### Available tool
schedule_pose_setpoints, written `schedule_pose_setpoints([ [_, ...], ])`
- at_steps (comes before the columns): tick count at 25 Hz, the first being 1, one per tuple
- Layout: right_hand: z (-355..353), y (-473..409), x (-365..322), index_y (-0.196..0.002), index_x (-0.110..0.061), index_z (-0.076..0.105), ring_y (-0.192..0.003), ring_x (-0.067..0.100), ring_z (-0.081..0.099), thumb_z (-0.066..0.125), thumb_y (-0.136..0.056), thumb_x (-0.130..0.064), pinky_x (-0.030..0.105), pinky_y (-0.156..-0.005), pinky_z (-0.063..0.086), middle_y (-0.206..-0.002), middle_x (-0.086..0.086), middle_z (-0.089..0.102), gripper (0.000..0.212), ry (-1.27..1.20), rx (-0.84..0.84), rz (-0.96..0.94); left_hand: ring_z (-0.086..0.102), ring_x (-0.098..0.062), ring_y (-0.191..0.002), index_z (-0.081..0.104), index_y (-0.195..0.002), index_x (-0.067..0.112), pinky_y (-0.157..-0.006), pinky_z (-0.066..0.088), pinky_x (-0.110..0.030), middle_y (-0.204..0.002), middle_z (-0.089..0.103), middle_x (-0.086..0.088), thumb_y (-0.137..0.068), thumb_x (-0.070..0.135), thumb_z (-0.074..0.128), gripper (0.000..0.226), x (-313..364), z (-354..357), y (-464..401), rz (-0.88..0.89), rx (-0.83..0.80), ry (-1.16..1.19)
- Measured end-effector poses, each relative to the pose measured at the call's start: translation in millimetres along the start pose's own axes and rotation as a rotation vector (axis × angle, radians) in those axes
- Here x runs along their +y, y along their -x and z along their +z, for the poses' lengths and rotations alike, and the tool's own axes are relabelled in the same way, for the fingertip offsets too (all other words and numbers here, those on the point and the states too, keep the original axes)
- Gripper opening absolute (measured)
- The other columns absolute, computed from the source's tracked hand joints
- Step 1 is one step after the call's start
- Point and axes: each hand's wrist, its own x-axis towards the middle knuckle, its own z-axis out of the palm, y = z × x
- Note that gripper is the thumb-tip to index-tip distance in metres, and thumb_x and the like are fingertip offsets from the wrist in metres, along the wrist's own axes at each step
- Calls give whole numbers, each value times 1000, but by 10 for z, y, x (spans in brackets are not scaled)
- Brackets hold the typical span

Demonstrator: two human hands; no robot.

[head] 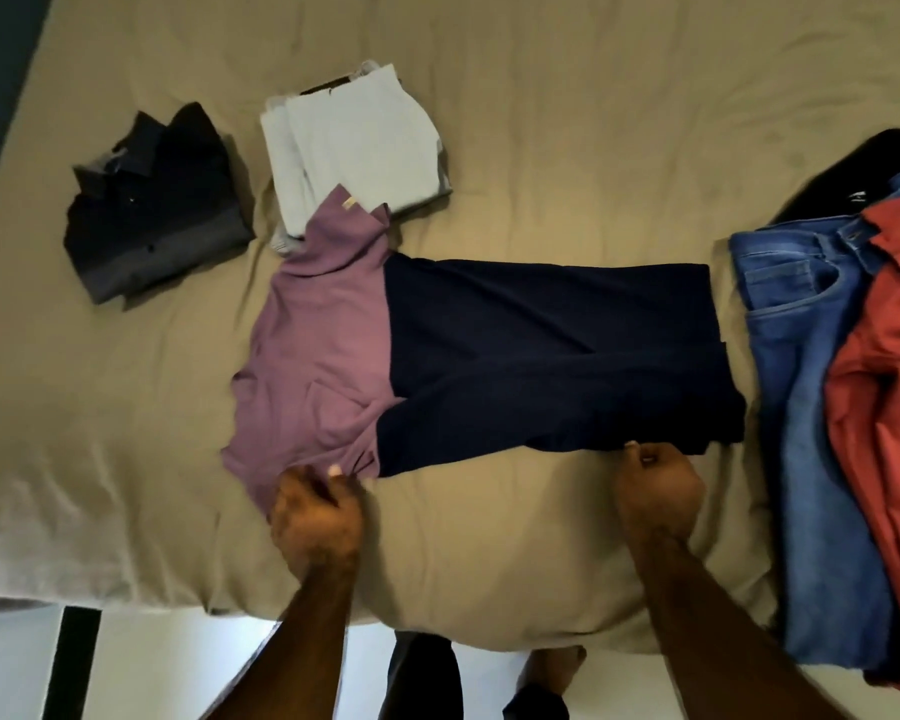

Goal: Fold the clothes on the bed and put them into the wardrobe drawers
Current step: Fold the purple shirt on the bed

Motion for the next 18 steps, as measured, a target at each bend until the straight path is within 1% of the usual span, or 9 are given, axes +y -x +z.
schedule_pose_setpoints([
  [2,168,239,-129,-91,-12,71,-78,31,63,65,-101,-32,31,-72,39,-82,8,69,24,-27,-67,-144,57,-44,-111,61,-125,5,-91,41,-51,-120,61,-23,-84,66,65,74,-162,-65,15,164,-86,-158],
  [3,280,373,-183,-86,-16,69,-73,27,62,65,-100,-32,30,-68,40,-76,3,67,22,-16,-119,-283,54,-44,-116,62,-127,8,-93,37,-51,-126,60,-21,-82,65,65,73,-234,-101,-27,232,-96,-228],
  [5,533,706,-346,-83,-21,67,-69,19,60,64,-100,-31,30,-65,43,-75,-5,66,20,80,-246,-585,56,-42,-115,67,-118,13,-93,37,-52,-124,63,-18,-84,47,59,49,-417,-185,-200,340,-69,-226],
  [7,864,1048,-572,-92,-25,69,-74,17,63,60,-101,-33,31,-68,49,-85,-5,68,16,183,-307,-783,63,-40,-103,70,-106,16,-87,44,-50,-110,68,-11,-81,40,56,38,-675,-283,-469,412,-109,-91],
  [9,1074,1277,-850,-97,-23,69,-79,22,63,57,-101,-33,35,-69,51,-93,-1,67,16,203,-256,-853,67,-35,-96,69,-111,17,-83,51,-47,-103,70,-4,-78,46,66,43,-785,-329,-655,457,-218,41],
  [11,1318,1432,-1126,-101,-18,70,-85,29,61,57,-99,-28,40,-73,52,-100,6,66,17,221,-201,-949,66,-31,-99,66,-121,18,-85,51,-45,-107,70,-1,-72,48,72,57,-827,-356,-727,427,-327,51],
  [14,1818,1567,-1603,-117,-9,69,-93,40,63,58,-89,-28,47,-82,53,-110,15,69,34,417,-259,-1089,64,-33,-104,67,-121,22,-87,45,-44,-108,70,-1,-70,45,63,56,-902,-369,-850,463,-387,-30],
  [16,2035,1587,-1802,-122,-11,67,-99,41,64,61,-86,-39,48,-86,50,-112,16,70,46,630,-319,-999,63,-33,-99,69,-112,25,-84,43,-43,-102,69,-1,-68,43,63,48,-870,-371,-931,525,-396,-92],
  [18,2224,1658,-1994,-113,-19,68,-103,36,63,65,-88,-45,43,-89,46,-109,10,71,36,827,-337,-912,59,-32,-98,70,-105,26,-83,39,-43,-100,66,1,-65,42,64,44,-930,-417,-1094,523,-398,-137],
])
